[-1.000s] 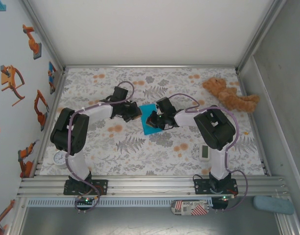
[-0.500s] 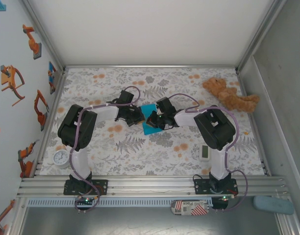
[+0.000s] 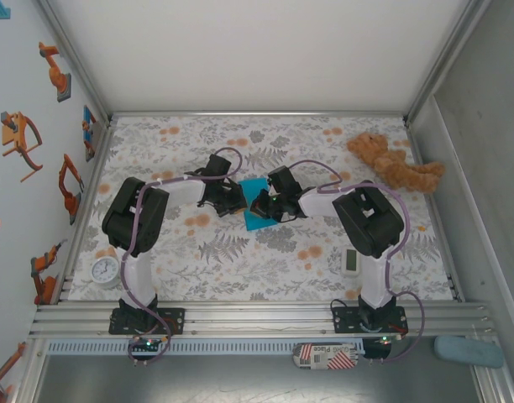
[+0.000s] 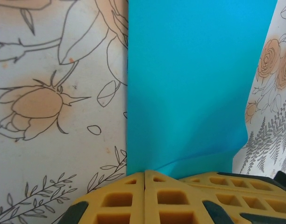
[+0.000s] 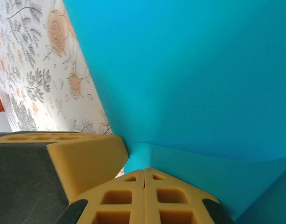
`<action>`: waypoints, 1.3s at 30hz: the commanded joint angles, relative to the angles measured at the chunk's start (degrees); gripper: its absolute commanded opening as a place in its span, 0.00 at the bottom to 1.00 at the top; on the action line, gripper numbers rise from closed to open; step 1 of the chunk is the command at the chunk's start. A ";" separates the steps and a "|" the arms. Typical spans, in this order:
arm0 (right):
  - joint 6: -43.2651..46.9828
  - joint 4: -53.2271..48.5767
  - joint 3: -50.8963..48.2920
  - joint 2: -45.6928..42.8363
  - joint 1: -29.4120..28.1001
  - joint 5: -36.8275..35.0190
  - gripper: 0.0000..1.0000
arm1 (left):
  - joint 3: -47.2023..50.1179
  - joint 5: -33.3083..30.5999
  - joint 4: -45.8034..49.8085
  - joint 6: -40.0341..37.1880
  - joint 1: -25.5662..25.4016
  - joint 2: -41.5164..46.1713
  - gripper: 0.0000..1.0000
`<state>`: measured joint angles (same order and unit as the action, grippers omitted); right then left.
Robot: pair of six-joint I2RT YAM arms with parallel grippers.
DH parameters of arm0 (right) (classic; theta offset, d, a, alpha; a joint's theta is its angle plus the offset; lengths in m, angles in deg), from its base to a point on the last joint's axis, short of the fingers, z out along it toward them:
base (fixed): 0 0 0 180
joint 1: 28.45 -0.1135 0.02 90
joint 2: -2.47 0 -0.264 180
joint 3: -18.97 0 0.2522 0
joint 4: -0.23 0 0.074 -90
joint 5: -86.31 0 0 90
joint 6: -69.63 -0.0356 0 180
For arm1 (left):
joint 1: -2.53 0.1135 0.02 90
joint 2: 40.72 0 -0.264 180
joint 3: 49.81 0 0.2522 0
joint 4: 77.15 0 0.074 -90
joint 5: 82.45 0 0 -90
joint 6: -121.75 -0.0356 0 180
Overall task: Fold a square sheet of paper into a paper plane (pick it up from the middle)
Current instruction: Fold the triangle a second time at the center of the table.
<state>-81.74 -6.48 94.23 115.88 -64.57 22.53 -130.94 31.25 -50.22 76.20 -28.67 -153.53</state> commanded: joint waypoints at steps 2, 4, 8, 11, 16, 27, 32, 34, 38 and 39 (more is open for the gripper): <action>3.73 -0.72 -0.48 -5.05 0.66 -1.34 0.00 | -1.28 -2.86 4.11 -2.82 -0.28 -1.64 0.00; 5.55 -2.86 -0.21 -5.17 1.01 -2.25 0.00 | -1.59 -2.94 4.35 -3.26 -0.32 -1.78 0.00; 6.97 -3.56 -0.11 -3.41 1.73 -1.70 0.00 | -2.45 -2.51 4.76 -4.06 -0.33 -2.32 0.00; 7.90 -3.36 1.01 -2.01 1.96 -0.51 0.00 | -3.02 -2.43 5.59 -4.76 -0.29 -2.67 0.00; 9.66 -5.33 2.88 -0.64 2.43 -0.90 0.00 | -3.61 -2.51 6.43 -5.22 -0.18 -3.09 0.00; 8.86 -3.99 -1.23 0.83 3.53 -2.68 0.00 | -4.42 -2.96 7.39 -5.58 0.07 -3.95 0.00; 6.81 -2.34 -3.66 1.55 3.58 -3.92 0.00 | -5.76 -2.75 8.05 -5.79 0.22 -3.75 0.00; 6.57 -2.04 -4.32 1.81 3.51 -4.54 0.00 | -6.77 -1.89 8.10 -5.86 0.23 -3.15 0.00; 6.44 -2.21 -5.23 1.99 3.51 -5.89 0.00 | -8.51 -0.28 7.65 -5.01 -0.08 -0.08 0.00; 6.47 -2.30 -5.38 1.99 3.51 -6.13 0.00 | -8.43 -0.07 7.26 -4.63 -0.13 0.91 0.01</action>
<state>-74.89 -3.97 91.58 115.77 -61.16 21.94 -137.72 30.27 -43.99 71.91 -28.85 -155.44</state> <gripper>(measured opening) 0.049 0.063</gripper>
